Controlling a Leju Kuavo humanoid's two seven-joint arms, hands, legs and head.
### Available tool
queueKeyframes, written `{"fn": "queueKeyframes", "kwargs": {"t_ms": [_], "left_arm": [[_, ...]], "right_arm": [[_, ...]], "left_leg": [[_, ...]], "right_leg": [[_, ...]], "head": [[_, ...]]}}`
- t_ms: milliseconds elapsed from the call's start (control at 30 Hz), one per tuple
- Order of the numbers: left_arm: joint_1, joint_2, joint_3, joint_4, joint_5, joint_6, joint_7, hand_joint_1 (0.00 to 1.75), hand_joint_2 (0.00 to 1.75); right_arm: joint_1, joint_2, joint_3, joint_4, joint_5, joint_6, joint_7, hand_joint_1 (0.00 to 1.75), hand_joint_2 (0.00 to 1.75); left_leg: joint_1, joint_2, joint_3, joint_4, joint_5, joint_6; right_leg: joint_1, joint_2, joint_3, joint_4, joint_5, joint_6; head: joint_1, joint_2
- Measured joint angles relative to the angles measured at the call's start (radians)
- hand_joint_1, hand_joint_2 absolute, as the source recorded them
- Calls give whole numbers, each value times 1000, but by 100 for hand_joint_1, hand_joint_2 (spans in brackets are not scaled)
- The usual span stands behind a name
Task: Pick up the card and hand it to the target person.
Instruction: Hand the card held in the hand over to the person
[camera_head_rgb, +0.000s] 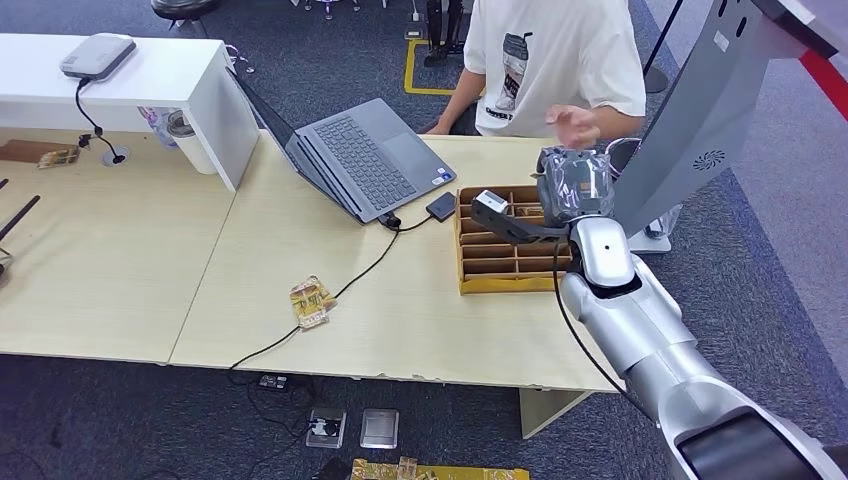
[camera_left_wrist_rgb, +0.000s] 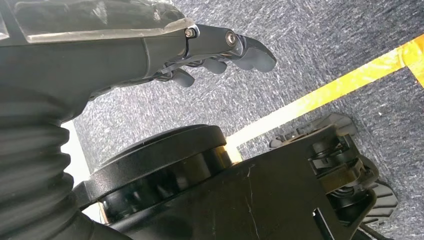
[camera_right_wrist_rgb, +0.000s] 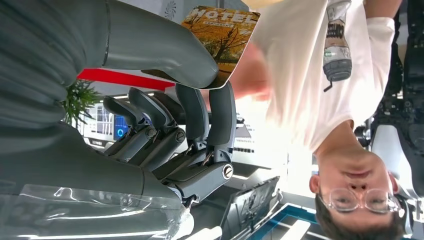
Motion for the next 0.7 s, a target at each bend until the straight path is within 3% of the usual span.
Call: {"fn": "queueKeyframes", "kwargs": {"t_ms": [267, 367, 433, 500, 700], "left_arm": [[-1, -5, 2, 0, 0, 5, 0, 0, 175], [0, -5, 4, 0, 1, 6, 0, 0, 175], [1, -5, 6, 0, 1, 7, 1, 0, 175], [2, -5, 8, 0, 1, 8, 2, 0, 175], [3, -5, 12, 0, 2, 11, 2, 0, 175]], "right_arm": [[0, 15, 0, -3, 8, -2, -5, 154, 175], [0, 19, 0, -3, 10, -5, -8, 101, 175], [-1, 21, 0, -2, 11, -7, -9, 41, 175], [-2, 23, 0, -2, 14, -11, -9, 3, 175], [-3, 28, 0, -1, 20, -28, -4, 0, 175]], "left_leg": [[0, 0, 0, 0, 0, 0], [0, 0, 0, 0, 0, 0], [0, 0, 0, 0, 0, 0], [0, 0, 0, 0, 0, 0], [0, 0, 0, 0, 0, 0]], "right_leg": [[0, 0, 0, 0, 0, 0], [0, 0, 0, 0, 0, 0], [0, 0, 0, 0, 0, 0], [0, 0, 0, 0, 0, 0], [0, 0, 0, 0, 0, 0]], "head": [[0, 0], [0, 0], [0, 0], [0, 0], [0, 0]]}}
